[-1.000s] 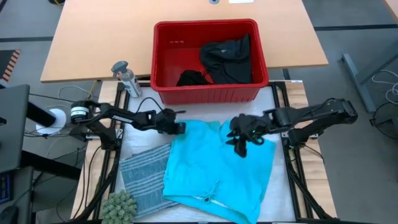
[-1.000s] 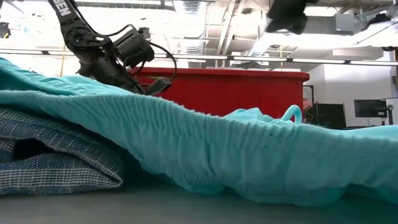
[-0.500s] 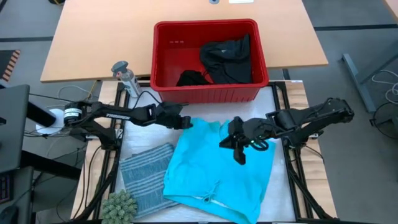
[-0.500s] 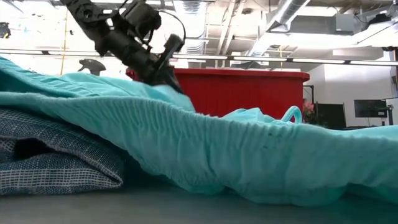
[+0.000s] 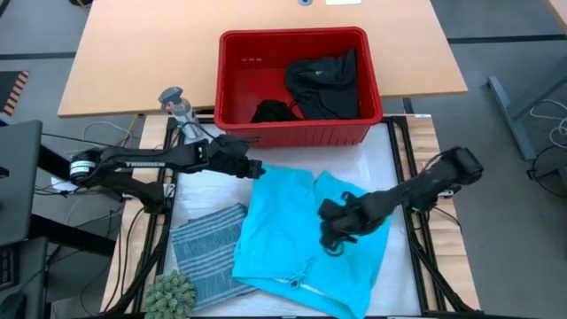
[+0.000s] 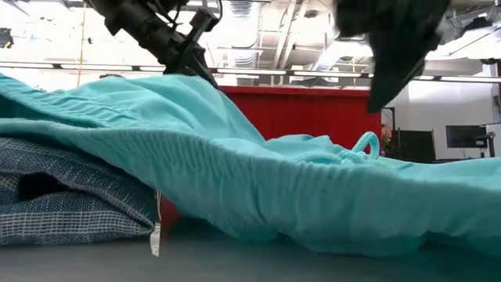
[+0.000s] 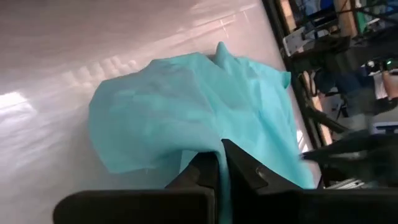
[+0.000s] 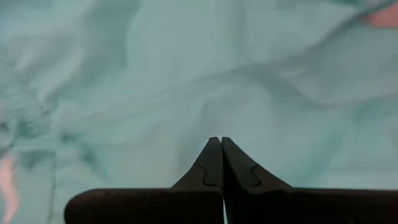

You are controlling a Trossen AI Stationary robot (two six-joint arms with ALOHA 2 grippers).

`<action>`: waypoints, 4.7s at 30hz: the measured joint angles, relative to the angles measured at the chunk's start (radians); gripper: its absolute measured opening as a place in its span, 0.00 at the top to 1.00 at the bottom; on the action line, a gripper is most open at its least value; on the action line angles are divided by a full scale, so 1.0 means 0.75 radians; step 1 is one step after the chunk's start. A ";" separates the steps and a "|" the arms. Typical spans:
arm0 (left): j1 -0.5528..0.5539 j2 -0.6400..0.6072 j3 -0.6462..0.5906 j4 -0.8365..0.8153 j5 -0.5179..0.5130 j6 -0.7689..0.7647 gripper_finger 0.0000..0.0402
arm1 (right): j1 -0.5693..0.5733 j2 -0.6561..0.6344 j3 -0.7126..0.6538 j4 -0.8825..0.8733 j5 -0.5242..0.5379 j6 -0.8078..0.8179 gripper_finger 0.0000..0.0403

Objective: Fold Laundry from Bin
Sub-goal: Fold the light blue shorts from the red organizer bin

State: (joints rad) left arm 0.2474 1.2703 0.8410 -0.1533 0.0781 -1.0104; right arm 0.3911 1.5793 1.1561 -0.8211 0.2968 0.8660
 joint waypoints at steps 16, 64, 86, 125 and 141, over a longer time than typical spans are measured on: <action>0.000 -0.145 0.000 -0.023 -0.018 -0.030 1.00 | -0.392 0.403 0.000 0.405 -0.154 -0.613 0.96; -0.060 -0.211 -0.001 -0.047 -0.122 0.015 1.00 | 0.075 0.549 0.760 0.576 -0.125 -1.151 0.85; -0.060 -0.211 -0.001 -0.098 -0.099 0.020 1.00 | 0.064 1.086 1.317 0.517 -0.051 -1.368 0.31; -0.060 -0.211 -0.001 -0.088 -0.041 0.145 1.00 | -0.019 1.194 1.267 0.605 -0.008 -1.295 0.71; -0.060 -0.211 -0.001 -0.063 -0.020 -0.052 1.00 | 0.017 1.179 1.584 0.335 -0.074 -1.102 0.94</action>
State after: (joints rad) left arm 0.2024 1.1118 0.8406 -0.2006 0.0629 -1.0497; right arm 0.4042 2.4638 2.3439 -0.5699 0.2413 0.0392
